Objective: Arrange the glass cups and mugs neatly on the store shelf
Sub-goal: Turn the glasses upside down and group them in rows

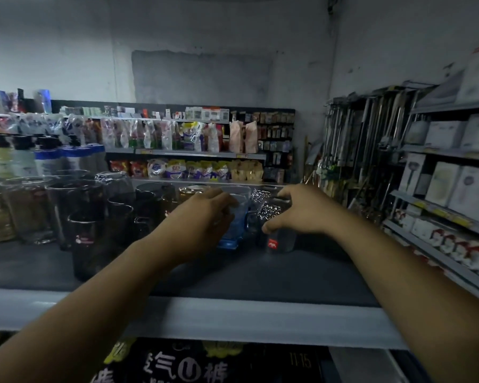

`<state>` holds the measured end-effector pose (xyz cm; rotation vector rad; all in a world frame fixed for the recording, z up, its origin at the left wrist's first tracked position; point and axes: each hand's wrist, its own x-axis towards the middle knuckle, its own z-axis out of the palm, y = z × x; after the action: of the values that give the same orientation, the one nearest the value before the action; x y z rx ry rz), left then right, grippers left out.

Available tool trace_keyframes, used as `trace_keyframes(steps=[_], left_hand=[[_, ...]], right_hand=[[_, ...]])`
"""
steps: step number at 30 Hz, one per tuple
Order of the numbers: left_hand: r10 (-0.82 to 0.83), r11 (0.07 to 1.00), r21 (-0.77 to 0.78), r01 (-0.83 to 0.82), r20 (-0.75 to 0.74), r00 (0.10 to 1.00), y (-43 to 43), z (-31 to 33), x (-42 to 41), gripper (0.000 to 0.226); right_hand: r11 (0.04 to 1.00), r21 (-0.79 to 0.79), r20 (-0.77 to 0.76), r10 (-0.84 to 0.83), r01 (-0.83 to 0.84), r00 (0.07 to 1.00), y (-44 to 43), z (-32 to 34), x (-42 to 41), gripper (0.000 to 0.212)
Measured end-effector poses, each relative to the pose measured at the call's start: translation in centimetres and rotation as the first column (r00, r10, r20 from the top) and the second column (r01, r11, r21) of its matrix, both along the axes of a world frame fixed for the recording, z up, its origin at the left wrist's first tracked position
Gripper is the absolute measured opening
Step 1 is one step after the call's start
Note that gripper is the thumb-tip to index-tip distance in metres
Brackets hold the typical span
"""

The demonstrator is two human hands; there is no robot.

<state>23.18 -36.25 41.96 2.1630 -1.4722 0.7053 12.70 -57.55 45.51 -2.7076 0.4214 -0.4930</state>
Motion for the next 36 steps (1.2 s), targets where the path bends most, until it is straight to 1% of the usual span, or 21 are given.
trace_keyframes(steps=[5, 7, 11, 13, 16, 21, 26, 27, 29, 31, 32, 34, 36], left_hand=[[-0.050, 0.997, -0.059, 0.049, -0.016, 0.999, -0.4, -0.4, 0.3, 0.029], [-0.067, 0.995, -0.069, 0.065, -0.014, 0.998, -0.3, -0.5, 0.3, 0.030], [-0.093, 0.990, -0.110, 0.088, -0.041, 0.995, -0.2, -0.7, 0.2, 0.034], [-0.109, 0.988, -0.117, 0.102, -0.053, 0.993, -0.2, -0.7, 0.1, 0.035], [-0.130, 0.985, -0.127, 0.121, -0.069, 0.989, 0.0, -0.7, -0.2, 0.036], [-0.142, 0.985, -0.115, 0.131, -0.099, 0.985, 0.2, -1.1, -0.4, 0.046], [-0.112, 0.990, -0.094, 0.102, -0.104, 0.988, 0.6, -1.4, -0.5, 0.053], [-0.100, 0.992, -0.090, 0.093, -0.077, 0.992, 0.6, -1.3, -0.7, 0.052], [-0.072, 0.994, -0.077, 0.076, 0.050, 0.996, 0.4, -0.6, -1.3, 0.049], [-0.052, 0.997, -0.041, 0.060, 0.184, 0.982, -0.3, 0.5, -2.0, 0.048], [-0.037, 0.999, -0.009, 0.040, 0.227, 0.973, -0.8, 1.1, -2.3, 0.049], [-0.005, 0.997, 0.080, -0.019, 0.287, 0.958, -2.4, 2.1, -2.6, 0.053], [0.016, 0.982, 0.172, -0.075, 0.325, 0.946, -3.9, 2.5, -2.6, 0.057]], right_hand=[[0.998, 0.032, 0.163, -0.053, 0.048, 0.985, 0.1, -3.1, -0.4, 0.096], [0.994, 0.100, 0.230, -0.074, 0.052, 0.970, -0.2, -4.2, -0.8, 0.099], [0.980, 0.197, 0.287, -0.087, 0.030, 0.954, -0.4, -5.0, -1.0, 0.097], [0.973, 0.228, 0.299, -0.087, 0.017, 0.950, -0.6, -4.9, -0.9, 0.092], [0.977, 0.212, 0.286, -0.071, 0.009, 0.956, -0.5, -4.9, -0.8, 0.077], [0.984, 0.180, 0.277, -0.058, 0.007, 0.959, -0.1, -4.7, -1.1, 0.080], [0.986, 0.164, 0.276, -0.035, -0.011, 0.960, 0.2, -4.9, -1.2, 0.074], [0.986, 0.168, 0.282, -0.029, -0.019, 0.959, 0.1, -4.8, -1.3, 0.069], [0.986, 0.166, 0.357, -0.037, -0.024, 0.933, -0.3, -3.9, -1.3, 0.054], [0.993, 0.113, 0.432, -0.039, -0.011, 0.901, -1.0, -2.1, -1.0, 0.035], [0.998, 0.066, 0.423, -0.022, -0.007, 0.906, -1.4, -0.9, -0.6, 0.028], [0.999, -0.013, 0.319, 0.034, -0.032, 0.947, -2.0, 1.3, 0.5, 0.031], [0.995, -0.065, 0.160, 0.086, -0.077, 0.983, -2.5, 2.8, 2.1, 0.043]])
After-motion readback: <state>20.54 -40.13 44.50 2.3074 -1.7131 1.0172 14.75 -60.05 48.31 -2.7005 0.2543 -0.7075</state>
